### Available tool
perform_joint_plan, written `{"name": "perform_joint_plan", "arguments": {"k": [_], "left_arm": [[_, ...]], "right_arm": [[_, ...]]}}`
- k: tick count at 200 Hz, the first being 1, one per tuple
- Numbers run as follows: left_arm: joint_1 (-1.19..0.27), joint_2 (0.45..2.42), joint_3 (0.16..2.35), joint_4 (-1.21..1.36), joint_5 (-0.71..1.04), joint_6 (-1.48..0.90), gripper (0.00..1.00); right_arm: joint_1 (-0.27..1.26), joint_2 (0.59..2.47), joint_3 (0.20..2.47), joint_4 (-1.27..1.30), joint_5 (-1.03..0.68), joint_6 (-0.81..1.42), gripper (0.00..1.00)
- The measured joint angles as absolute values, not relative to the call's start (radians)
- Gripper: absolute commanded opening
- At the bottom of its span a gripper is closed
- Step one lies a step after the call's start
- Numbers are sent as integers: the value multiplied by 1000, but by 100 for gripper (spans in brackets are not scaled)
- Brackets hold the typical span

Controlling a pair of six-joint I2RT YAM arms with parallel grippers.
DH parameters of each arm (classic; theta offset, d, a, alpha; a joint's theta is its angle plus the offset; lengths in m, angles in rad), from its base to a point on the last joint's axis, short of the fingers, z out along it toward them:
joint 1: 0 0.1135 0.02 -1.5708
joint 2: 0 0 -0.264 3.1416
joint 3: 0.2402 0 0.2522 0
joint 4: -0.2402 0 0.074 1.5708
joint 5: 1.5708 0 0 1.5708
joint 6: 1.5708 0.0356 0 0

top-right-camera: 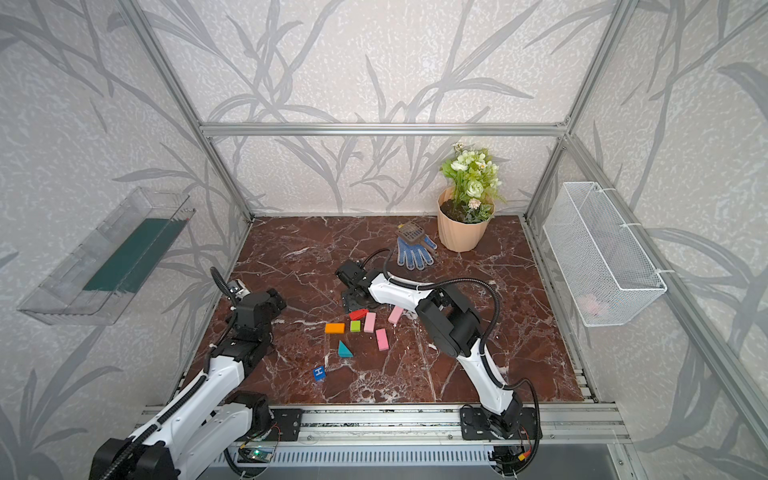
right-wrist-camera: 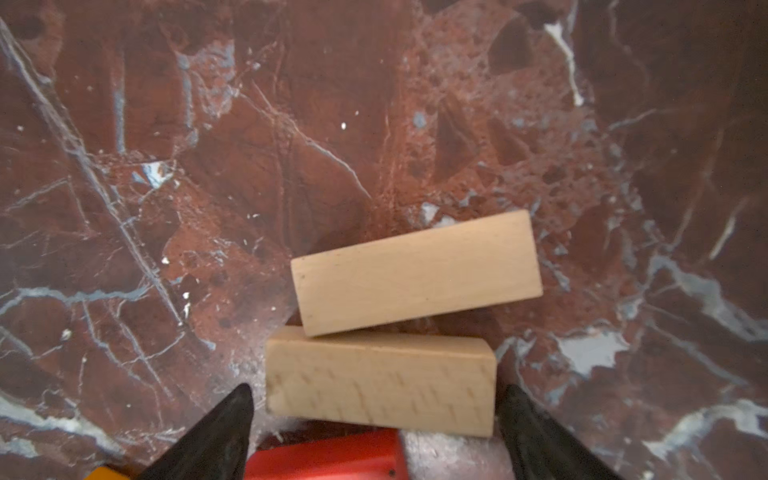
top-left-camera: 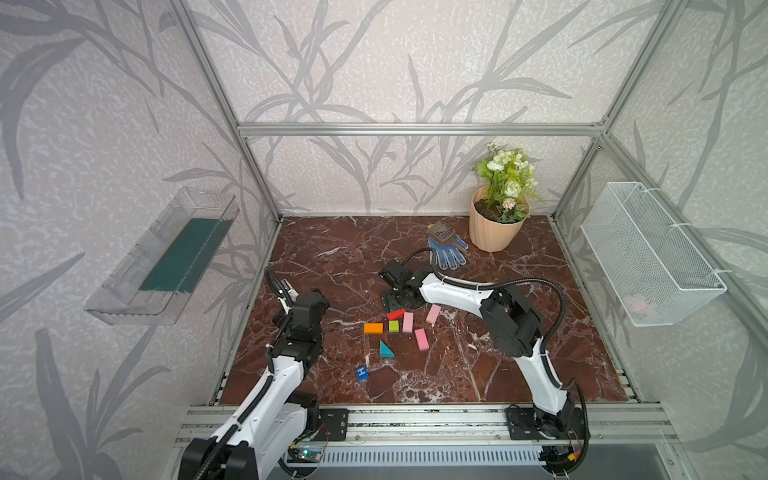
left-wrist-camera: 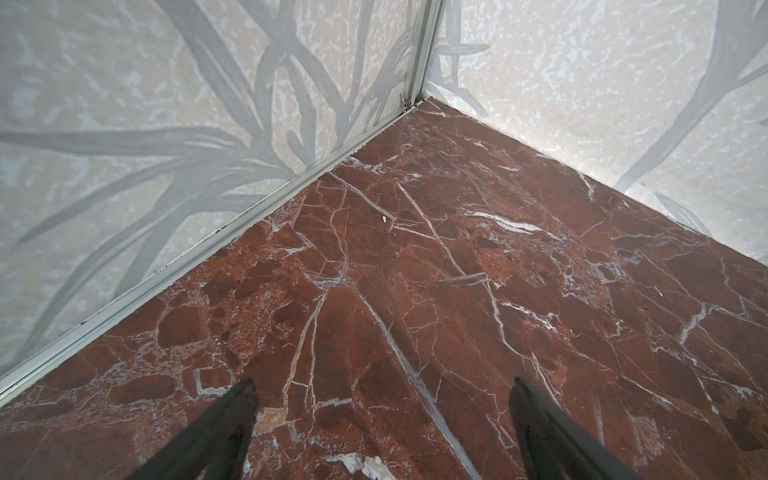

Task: Build the wood block tower
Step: 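Lower the right gripper and close it on the top wooden bar, then lift the wooden bar with the right gripper toward the glove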

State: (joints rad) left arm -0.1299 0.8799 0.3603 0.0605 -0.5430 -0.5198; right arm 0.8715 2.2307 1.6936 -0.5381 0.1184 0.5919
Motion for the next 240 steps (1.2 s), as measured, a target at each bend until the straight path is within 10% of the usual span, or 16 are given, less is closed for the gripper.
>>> {"name": "perform_joint_plan", "arguments": {"k": [148, 240], "left_arm": [[-130, 879, 360, 61, -529, -520, 96], [-130, 879, 360, 61, -529, -520, 95]], "right_arm": [[889, 2312, 1829, -661, 194, 582, 92], [889, 2335, 1871, -679, 206, 606, 73]]}}
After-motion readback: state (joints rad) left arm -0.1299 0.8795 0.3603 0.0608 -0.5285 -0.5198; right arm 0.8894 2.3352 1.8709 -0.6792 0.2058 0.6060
